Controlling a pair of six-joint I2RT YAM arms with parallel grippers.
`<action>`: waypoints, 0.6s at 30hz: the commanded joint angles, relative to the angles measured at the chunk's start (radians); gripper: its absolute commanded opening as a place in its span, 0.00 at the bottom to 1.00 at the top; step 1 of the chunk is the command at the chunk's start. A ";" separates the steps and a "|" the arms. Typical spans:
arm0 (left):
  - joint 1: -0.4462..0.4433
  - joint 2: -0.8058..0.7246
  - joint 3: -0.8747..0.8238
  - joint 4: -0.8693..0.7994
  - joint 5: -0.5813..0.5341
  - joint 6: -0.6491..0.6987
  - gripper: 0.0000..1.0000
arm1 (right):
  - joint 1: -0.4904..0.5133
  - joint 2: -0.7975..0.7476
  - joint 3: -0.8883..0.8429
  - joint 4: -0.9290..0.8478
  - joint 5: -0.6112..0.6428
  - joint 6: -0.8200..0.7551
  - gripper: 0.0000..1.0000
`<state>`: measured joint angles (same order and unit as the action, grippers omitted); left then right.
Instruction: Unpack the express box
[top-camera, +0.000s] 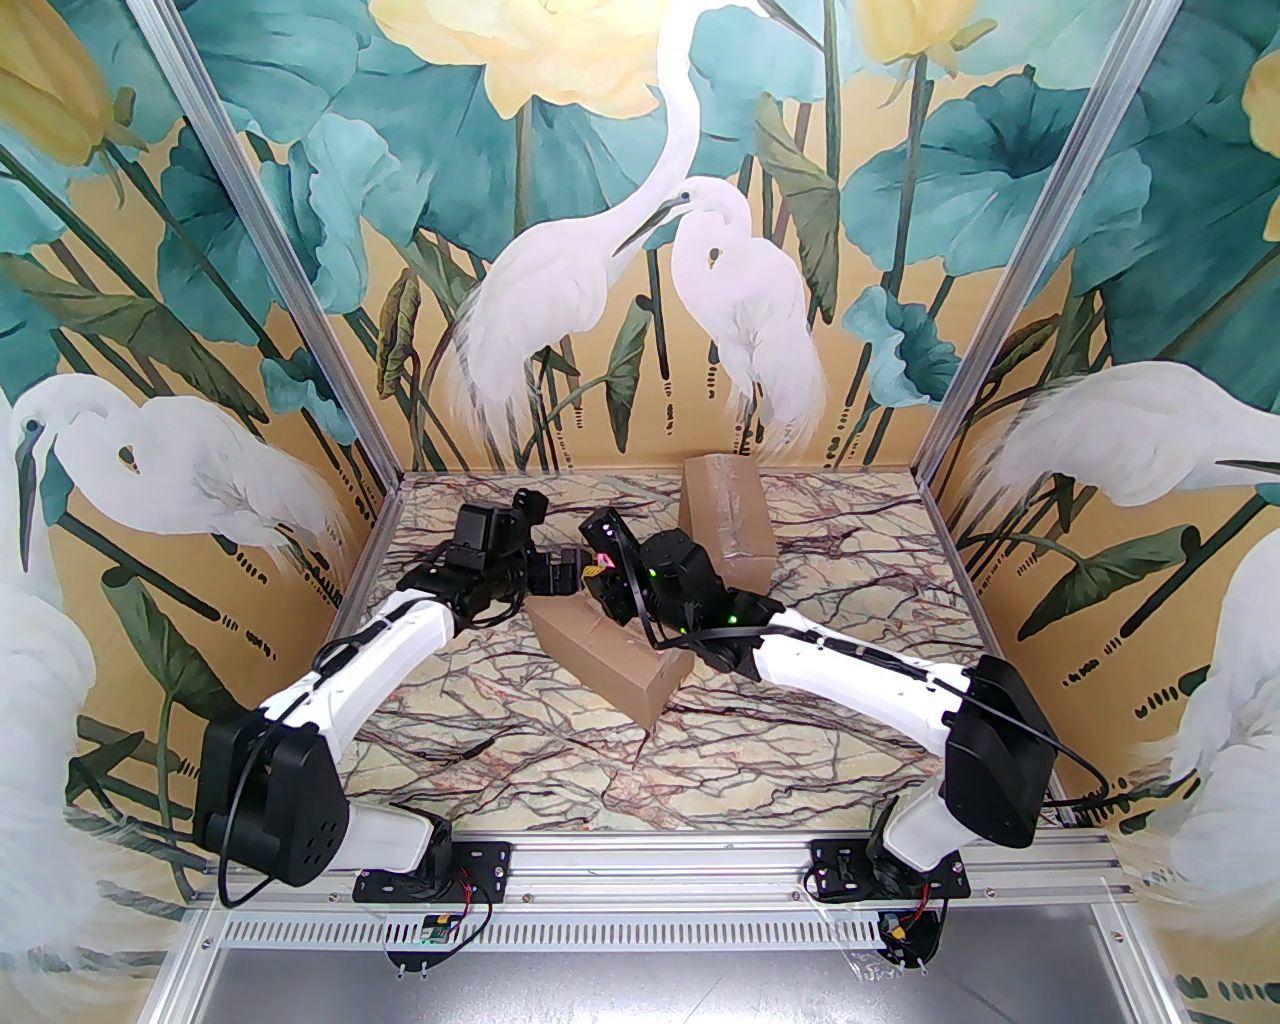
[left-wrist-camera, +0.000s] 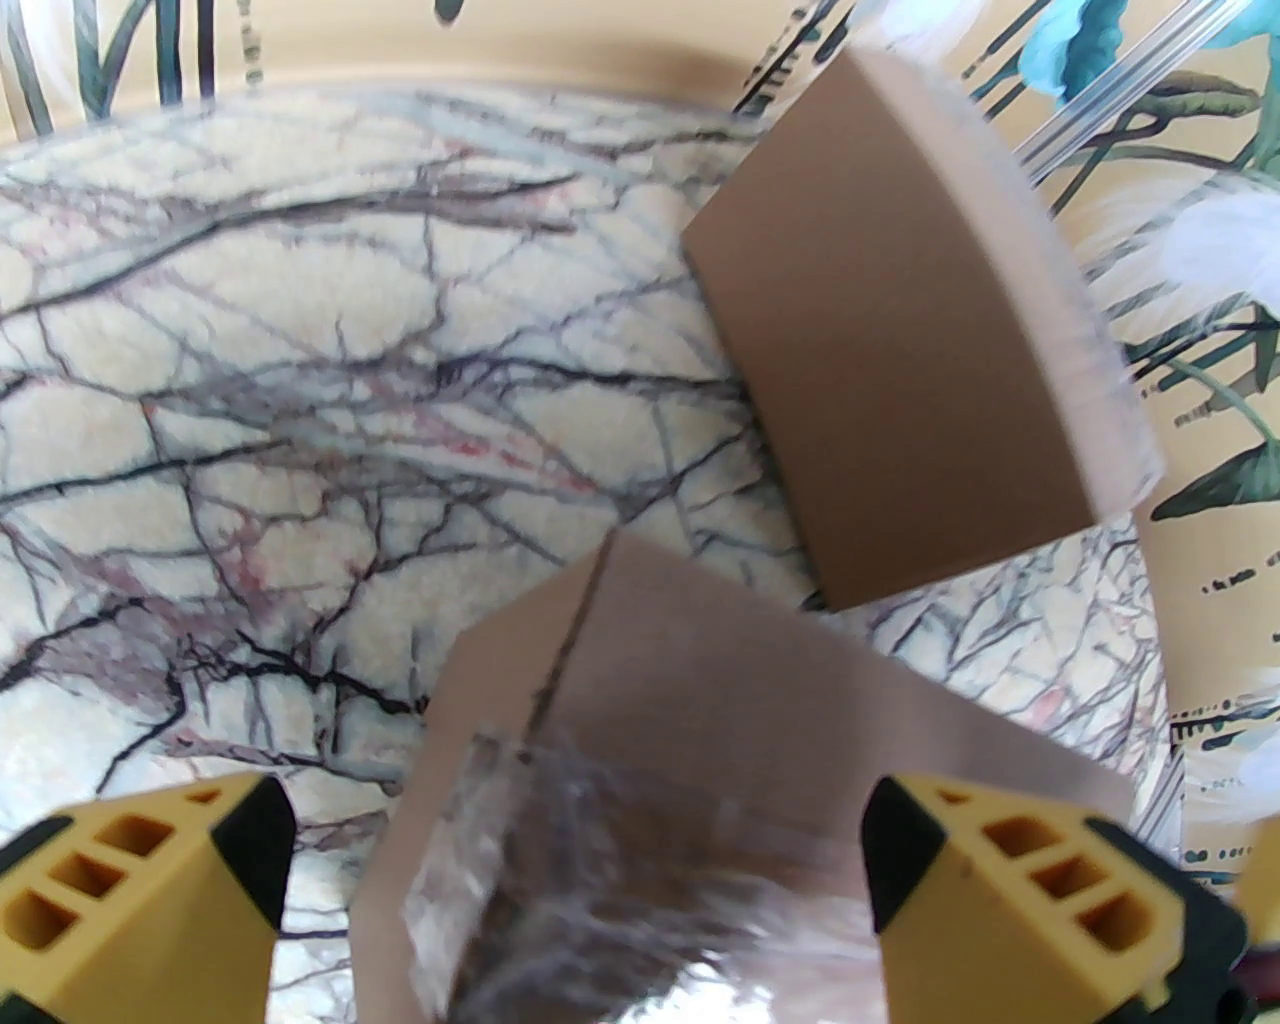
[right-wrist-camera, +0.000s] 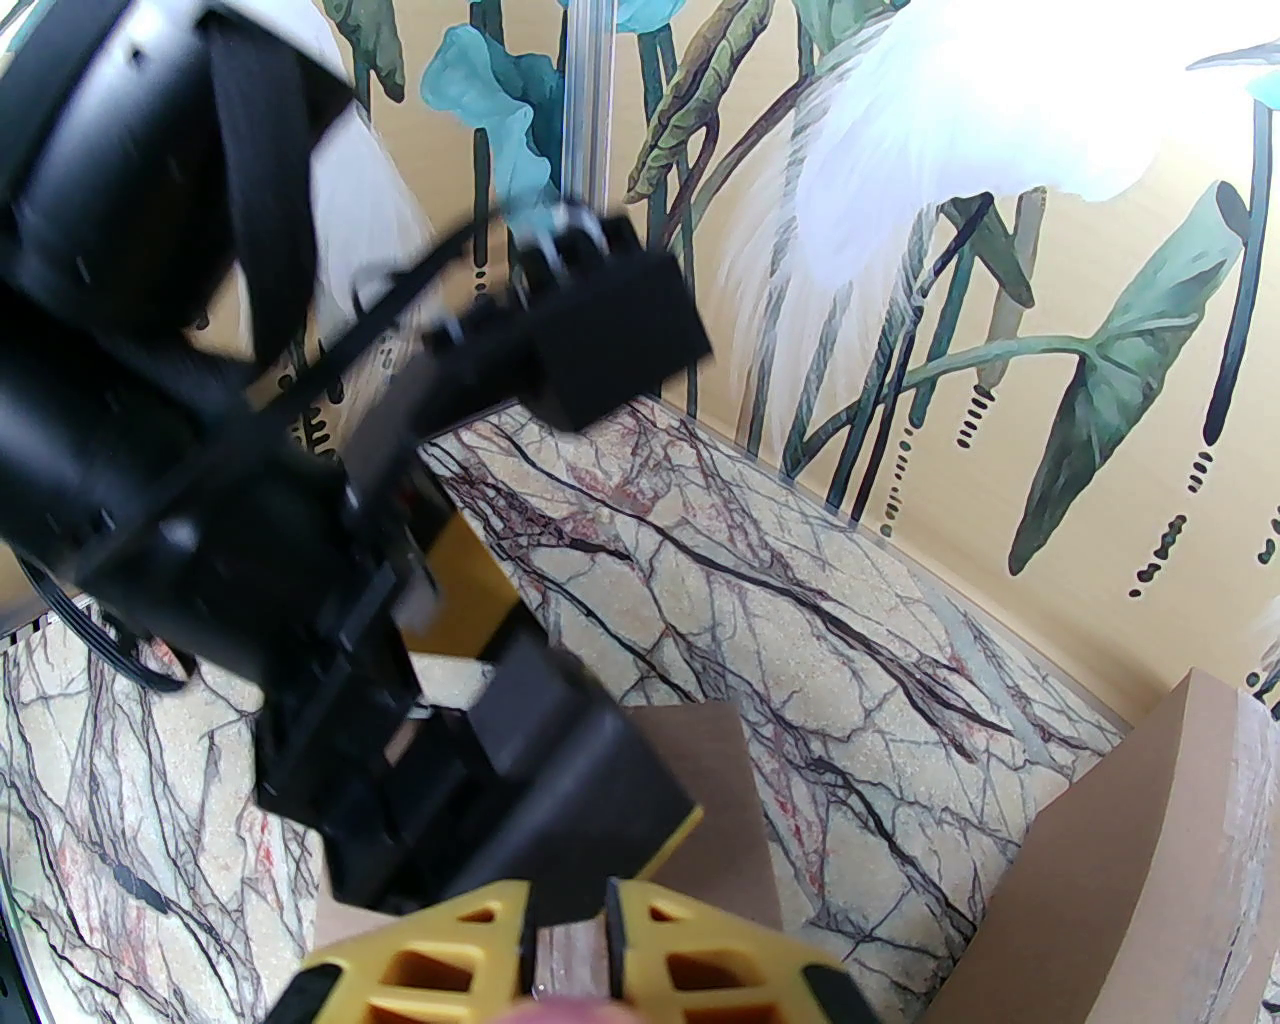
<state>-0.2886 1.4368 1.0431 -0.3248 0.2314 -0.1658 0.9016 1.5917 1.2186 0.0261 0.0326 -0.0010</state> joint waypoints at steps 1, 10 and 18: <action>-0.005 0.006 -0.026 0.151 -0.020 -0.003 0.99 | 0.003 0.024 -0.020 -0.041 -0.017 -0.005 0.00; -0.052 0.014 -0.134 0.330 -0.097 0.041 1.00 | 0.003 0.029 -0.022 -0.040 -0.028 -0.010 0.00; -0.068 0.012 -0.284 0.552 -0.161 0.037 1.00 | 0.003 0.022 -0.033 -0.035 -0.040 -0.008 0.00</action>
<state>-0.3492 1.4380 0.8131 0.1616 0.1360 -0.1528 0.8993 1.5917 1.2152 0.0261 0.0257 -0.0154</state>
